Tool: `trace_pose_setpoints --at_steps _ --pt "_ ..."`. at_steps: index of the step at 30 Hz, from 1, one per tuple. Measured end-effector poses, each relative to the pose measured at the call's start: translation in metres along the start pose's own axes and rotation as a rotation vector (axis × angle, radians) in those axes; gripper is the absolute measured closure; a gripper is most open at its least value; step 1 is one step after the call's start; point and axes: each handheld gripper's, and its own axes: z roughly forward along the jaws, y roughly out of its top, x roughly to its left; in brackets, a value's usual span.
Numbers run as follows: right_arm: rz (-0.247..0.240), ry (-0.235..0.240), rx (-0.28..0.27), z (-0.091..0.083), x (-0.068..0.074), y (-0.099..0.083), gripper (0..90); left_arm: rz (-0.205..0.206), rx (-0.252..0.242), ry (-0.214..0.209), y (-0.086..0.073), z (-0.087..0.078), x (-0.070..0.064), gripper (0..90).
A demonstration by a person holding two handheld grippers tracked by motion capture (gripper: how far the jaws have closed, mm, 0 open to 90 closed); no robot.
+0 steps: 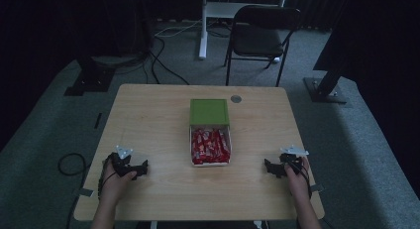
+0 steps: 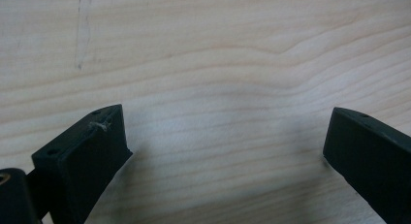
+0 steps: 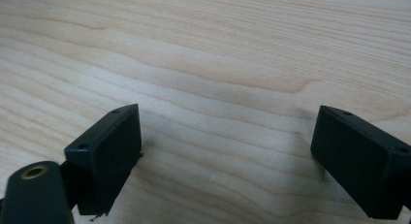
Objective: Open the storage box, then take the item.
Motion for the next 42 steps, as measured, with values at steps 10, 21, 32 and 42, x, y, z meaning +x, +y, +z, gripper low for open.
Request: trace_pose_setpoints --at_steps 10,21,32,42 --pt "0.009 -0.01 0.0 0.002 0.002 0.002 10.3 -0.023 0.008 -0.023 0.0 0.001 0.002 2.6" --pt "0.029 -0.031 0.0 0.002 0.006 0.002 10.4 -0.035 0.009 -0.009 0.0 0.001 0.002 2.5" --pt "0.062 -0.042 -0.018 -0.01 0.016 0.01 12.4 -0.034 0.011 -0.008 0.0 0.001 0.001 2.3" --pt "0.084 -0.025 -0.047 -0.023 0.03 0.03 12.5 -0.033 0.012 -0.01 0.0 0.001 0.001 2.0"
